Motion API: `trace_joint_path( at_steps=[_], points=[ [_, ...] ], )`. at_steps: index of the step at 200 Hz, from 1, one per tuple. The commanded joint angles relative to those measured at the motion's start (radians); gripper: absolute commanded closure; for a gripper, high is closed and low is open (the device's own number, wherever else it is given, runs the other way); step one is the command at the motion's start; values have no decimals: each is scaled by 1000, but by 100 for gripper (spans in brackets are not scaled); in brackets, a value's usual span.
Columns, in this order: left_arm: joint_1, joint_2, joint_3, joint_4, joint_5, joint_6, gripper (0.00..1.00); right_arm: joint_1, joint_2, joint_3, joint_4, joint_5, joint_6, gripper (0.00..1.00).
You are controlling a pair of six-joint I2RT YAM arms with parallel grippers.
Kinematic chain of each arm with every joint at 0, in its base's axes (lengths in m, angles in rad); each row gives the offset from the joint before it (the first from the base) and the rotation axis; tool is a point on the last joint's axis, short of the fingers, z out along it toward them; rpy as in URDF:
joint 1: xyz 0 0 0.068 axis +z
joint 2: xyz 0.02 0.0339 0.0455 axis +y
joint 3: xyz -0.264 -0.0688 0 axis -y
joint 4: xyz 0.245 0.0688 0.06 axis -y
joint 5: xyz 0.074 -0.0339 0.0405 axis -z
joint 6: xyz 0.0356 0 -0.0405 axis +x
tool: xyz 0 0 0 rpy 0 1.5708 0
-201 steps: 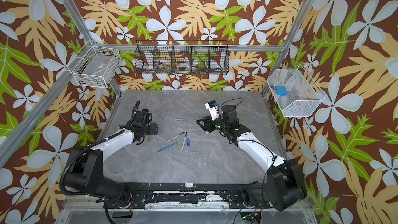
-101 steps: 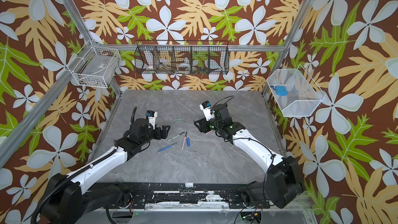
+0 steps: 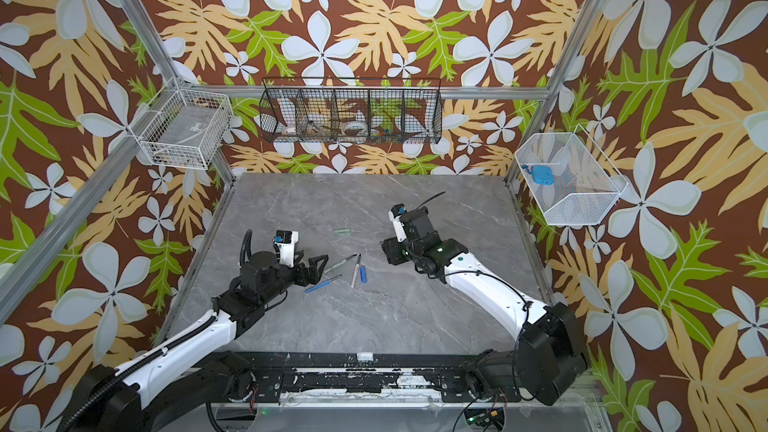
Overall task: Insert the pens into the pen caps
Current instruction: 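Raise the left gripper away while the right gripper moves toward the pink pen, then lower the right gripper onto the pink clear-barrel pen and close it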
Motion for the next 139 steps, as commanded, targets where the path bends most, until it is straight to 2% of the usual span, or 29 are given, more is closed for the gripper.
trace_joint_path(
  at_steps=[1, 17, 34, 53, 94, 139],
  points=[
    [0, -18, -35, 132, 11, -7, 4, 40, 86, 58, -54, 51, 65, 41],
    [0, -27, -64, 160, 13, -8, 4, 69, 182, 124, -109, 62, 80, 42],
    [0, -51, -46, 101, 3, 9, 4, 96, 274, 192, -148, 75, 82, 43],
    [0, -94, -74, 121, -41, 12, 3, 113, 373, 291, -217, 91, 86, 44],
    [0, -159, -132, 160, -90, 16, 2, 129, 539, 434, -297, 80, 75, 46],
    [0, -163, -161, 203, -110, 14, 2, 140, 677, 559, -360, 46, 65, 49]
  ],
)
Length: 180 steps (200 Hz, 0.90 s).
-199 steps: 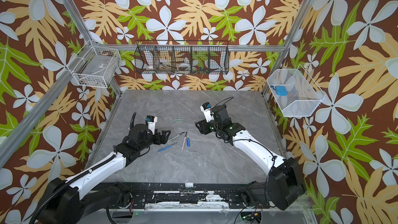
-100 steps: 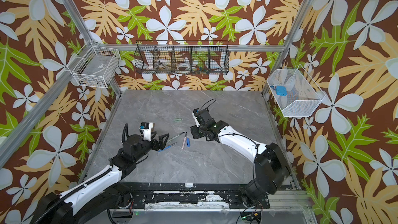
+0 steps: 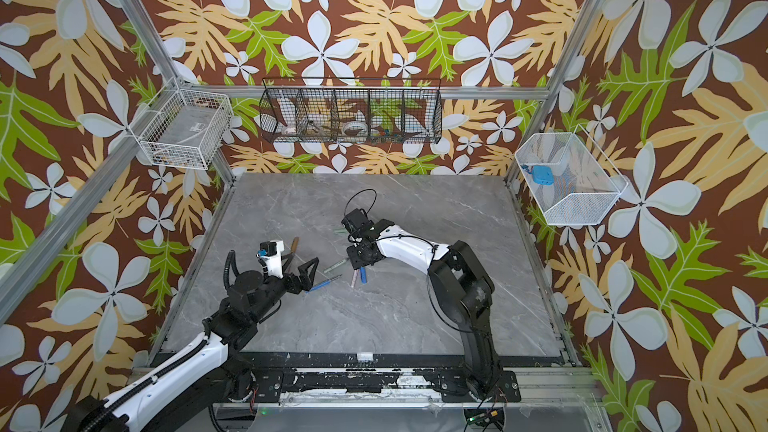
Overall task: Insert the pens into the pen caps
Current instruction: 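Lower the right gripper onto the pink clear-barrel pen and close it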
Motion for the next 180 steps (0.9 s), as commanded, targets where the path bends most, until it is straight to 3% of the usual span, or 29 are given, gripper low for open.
trace_joint_path(
  at_steps=[1, 123, 180],
  points=[
    [0, 5, -10, 67, -25, 4, 2, 3, 45, 42, -70, -10, -4, 49],
    [0, 125, 4, 91, -26, 0, 2, 3, 163, 142, -110, 1, -53, 54],
    [0, 136, 14, 79, -38, 7, 2, 3, 181, 150, -108, -27, -46, 70]
  ],
)
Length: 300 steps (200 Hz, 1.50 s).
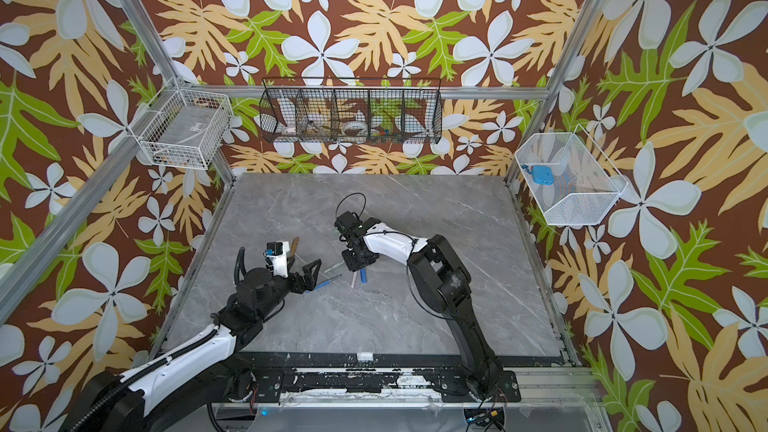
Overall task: Insert the pens into the pen caps
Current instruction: 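Lower the right gripper onto the pink clear-barrel pen and close it, then lift the pink pen with the right gripper toward the left gripper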
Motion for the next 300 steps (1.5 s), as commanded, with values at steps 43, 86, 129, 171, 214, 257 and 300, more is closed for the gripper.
trace_joint_path(
  at_steps=[43, 86, 129, 171, 214, 257, 300],
  points=[
    [0, -9, 13, 17, -39, 14, 2, 2, 18, -12, -17, -23, 22, 82],
    [0, 3, 17, 19, -22, 15, 2, 2, -21, -58, 41, -46, 38, 90],
    [0, 12, 18, 27, 4, 20, 2, -16, -85, -101, 104, -82, 39, 93],
    [0, 43, 22, 47, 54, 27, 1, -56, -168, -183, 206, -155, 51, 94],
    [0, 144, 39, 150, 275, 19, 1, -96, -314, -361, 455, -274, 65, 95],
    [-1, 268, 39, 349, 466, -61, 1, -149, -499, -590, 761, -385, 124, 96],
    [-4, 401, 87, 465, 644, -123, 1, -191, -602, -755, 1004, -523, 214, 96]
  ],
)
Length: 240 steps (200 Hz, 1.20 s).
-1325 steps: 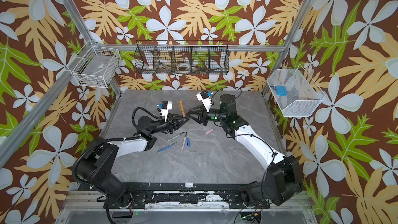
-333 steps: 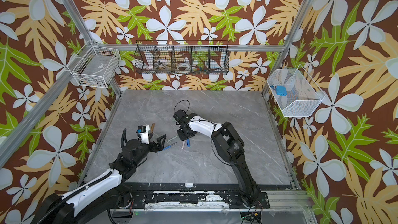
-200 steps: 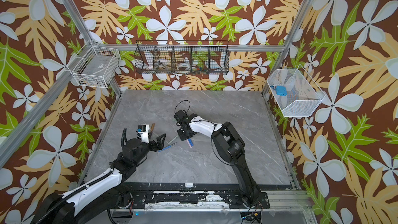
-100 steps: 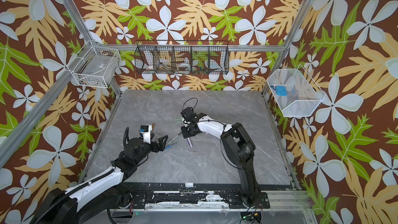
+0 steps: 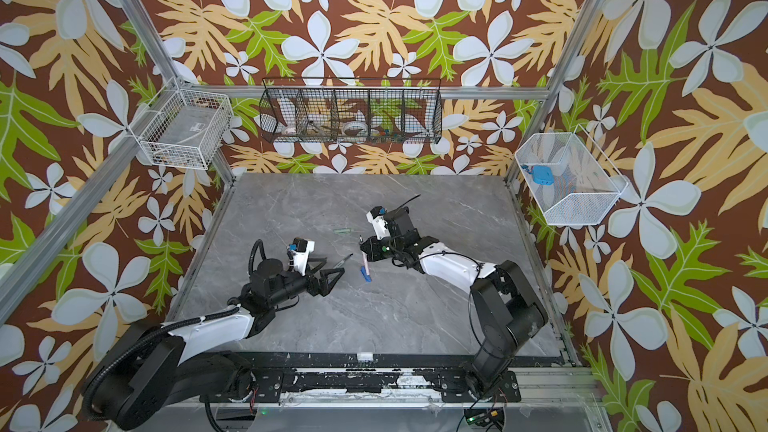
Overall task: Insert the pens into the pen caps
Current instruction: 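Lift the pink pen with the right gripper toward the left gripper, then close the left gripper on the pink pen held by the right gripper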
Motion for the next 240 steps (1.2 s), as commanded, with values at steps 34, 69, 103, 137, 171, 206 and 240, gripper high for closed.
trace_joint_path(
  at_steps=[34, 69, 103, 137, 171, 206, 240],
  points=[
    [-8, 127, 48, 205, 218, -99, 3, -5, -90, -172, 402, -114, 121, 96],
    [-16, 177, 89, 205, 245, -103, 8, -3, -118, -246, 569, -134, 167, 93],
    [-36, 233, 139, 196, 263, -107, 11, 3, -123, -279, 655, -123, 181, 93],
    [-47, 285, 169, 211, 298, -124, 16, 38, -119, -260, 637, -103, 144, 93],
    [-52, 293, 169, 220, 309, -124, 31, 49, -89, -252, 644, -98, 145, 93],
    [-52, 293, 166, 218, 298, -122, 47, 53, -69, -246, 653, -101, 142, 93],
    [-52, 301, 172, 217, 299, -124, 63, 59, -63, -250, 651, -92, 134, 93]
  ],
)
